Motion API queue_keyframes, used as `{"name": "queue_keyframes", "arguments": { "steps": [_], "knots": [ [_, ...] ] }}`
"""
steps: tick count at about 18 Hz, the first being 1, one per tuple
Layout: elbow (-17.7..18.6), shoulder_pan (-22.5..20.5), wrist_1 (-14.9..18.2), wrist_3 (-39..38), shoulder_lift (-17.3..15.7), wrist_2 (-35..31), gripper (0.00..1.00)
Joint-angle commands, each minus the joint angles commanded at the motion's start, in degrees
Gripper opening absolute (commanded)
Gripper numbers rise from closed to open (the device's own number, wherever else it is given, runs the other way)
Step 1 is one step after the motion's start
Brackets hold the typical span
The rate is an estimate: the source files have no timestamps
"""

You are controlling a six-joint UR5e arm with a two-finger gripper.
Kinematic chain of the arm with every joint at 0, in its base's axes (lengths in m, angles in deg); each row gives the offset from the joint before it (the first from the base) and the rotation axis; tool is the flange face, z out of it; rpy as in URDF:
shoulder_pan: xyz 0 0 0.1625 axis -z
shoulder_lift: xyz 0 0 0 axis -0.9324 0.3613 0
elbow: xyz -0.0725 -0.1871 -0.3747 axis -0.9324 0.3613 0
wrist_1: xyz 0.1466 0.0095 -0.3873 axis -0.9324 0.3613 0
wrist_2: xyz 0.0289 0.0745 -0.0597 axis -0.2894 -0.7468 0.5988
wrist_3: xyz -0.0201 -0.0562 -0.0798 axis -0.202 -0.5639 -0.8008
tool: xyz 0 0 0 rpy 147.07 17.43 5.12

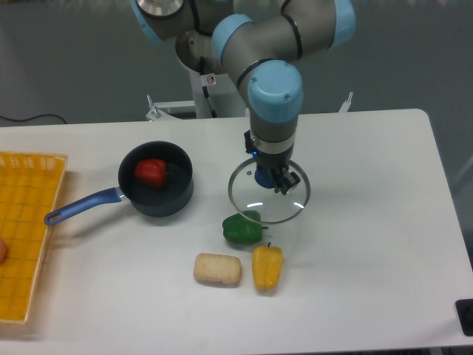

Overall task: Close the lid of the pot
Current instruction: 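Hold the glass lid by its knob and lift it slightly, then carry the glass lid over to the dark blue saucepan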

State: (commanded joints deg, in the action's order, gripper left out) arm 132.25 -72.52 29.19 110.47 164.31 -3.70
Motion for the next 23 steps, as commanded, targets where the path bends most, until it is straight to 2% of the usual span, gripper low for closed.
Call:
{"name": "queue_keyframes", "arguments": {
  "steps": [5, 14, 23],
  "knots": [
    [2.11, 4.57, 0.0, -4.91, -0.88, -1.49, 0.43],
    [4.57, 17.31, 0.0, -18.97, -1.58, -6.15, 0.43],
    [6.59, 23.82, -0.26, -24.61, -1.14, -6.5, 0.43]
  ]
}}
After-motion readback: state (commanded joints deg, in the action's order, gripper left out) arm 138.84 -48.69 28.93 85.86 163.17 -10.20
